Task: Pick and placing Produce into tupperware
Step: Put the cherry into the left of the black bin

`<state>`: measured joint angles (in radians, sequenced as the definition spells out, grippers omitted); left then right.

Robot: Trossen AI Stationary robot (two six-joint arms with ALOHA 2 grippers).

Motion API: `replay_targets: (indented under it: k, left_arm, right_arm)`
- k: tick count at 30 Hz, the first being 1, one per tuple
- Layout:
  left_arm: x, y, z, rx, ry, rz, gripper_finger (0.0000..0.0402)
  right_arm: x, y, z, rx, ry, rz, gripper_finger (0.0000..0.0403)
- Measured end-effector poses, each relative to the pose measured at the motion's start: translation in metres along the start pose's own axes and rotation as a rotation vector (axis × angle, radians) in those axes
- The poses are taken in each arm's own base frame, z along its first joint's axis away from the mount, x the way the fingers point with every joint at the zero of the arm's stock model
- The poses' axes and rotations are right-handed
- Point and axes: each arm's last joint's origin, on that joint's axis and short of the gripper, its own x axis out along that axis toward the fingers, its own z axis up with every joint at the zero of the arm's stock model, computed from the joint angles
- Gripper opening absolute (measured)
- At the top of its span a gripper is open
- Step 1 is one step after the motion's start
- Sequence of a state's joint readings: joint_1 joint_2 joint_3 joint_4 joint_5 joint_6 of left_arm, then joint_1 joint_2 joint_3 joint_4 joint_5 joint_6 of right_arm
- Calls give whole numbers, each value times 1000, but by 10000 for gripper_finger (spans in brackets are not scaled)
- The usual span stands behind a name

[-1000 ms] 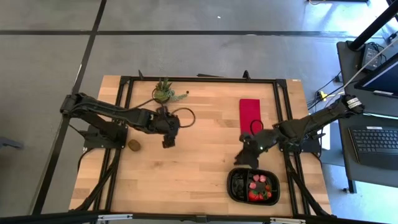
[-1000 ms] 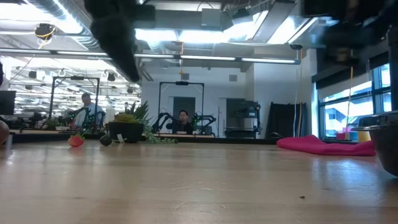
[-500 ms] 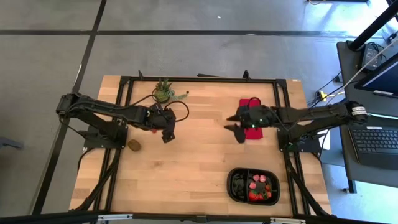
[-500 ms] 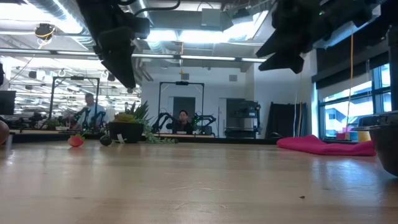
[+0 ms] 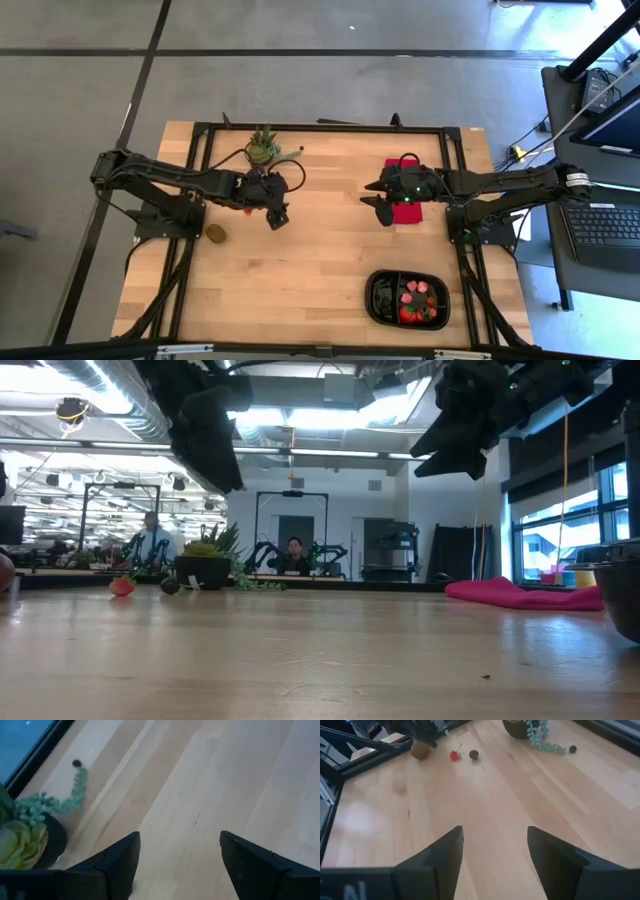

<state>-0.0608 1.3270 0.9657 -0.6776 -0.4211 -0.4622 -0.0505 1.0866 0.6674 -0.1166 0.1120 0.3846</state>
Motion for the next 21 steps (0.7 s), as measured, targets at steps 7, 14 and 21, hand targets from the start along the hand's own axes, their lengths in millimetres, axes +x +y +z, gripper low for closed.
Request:
replay_targets:
  k: [7,14,21]
  left_arm:
    - [1,14,-17,-135,214,71,263]
    - [8,31,-13,-271,240,149,263]
    - [25,51,-9,-208,314,167,263]
  right_arm:
    - [0,0,-1,-2,10,-4,222]
    - [0,0,-1,-2,10,-4,222]
    - [0,-1,-1,-2,15,-6,222]
